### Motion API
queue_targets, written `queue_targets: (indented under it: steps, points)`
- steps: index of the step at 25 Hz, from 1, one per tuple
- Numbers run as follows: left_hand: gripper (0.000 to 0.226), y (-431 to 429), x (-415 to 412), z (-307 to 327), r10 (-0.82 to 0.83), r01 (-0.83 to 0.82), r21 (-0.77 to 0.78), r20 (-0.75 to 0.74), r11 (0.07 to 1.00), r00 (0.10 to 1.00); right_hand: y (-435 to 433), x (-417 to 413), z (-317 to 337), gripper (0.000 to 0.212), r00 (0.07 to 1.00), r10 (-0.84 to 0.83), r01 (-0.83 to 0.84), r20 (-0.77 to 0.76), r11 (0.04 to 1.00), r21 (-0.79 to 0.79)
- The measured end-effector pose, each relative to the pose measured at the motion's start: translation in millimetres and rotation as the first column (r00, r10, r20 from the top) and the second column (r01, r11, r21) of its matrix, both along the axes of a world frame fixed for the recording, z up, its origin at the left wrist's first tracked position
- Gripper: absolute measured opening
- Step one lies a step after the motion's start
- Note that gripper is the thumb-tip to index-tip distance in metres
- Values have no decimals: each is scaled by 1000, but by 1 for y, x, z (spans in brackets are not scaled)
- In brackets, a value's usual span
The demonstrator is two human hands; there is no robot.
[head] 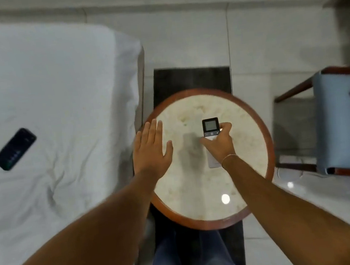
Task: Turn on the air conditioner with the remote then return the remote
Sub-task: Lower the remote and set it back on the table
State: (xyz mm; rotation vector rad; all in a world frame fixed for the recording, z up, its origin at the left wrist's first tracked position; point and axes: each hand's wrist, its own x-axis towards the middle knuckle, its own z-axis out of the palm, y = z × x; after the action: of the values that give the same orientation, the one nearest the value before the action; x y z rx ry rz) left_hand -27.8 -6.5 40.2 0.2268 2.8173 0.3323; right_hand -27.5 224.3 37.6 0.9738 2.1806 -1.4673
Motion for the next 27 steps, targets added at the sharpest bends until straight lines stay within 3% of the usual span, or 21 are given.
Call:
queue_targets:
  steps: [5, 10, 20, 24, 27]
  points:
    - [75, 2, 56, -87, 15, 2, -88, 198, 996, 980, -4, 46, -102, 62, 999, -22, 19, 26, 991, 133]
    - [74, 17, 62, -116, 26, -12, -64, 219, 998, 975, -16, 54, -152, 60, 1000, 11, -3, -22, 945, 326]
    - [72, 23, 56, -132, 21, 7, -125, 224, 992, 974, -27, 60, -183, 72, 996, -50, 74, -71, 919, 387]
    - [73, 20, 57, -117, 33, -1, -150, 206, 989, 978, -28, 67, -177, 80, 999, -37, 44, -25, 922, 385]
    - [72, 17, 39, -89, 33, -15, -106, 164, 994, 986, -32, 60, -152, 91, 995, -3, -47, 105, 879, 474]
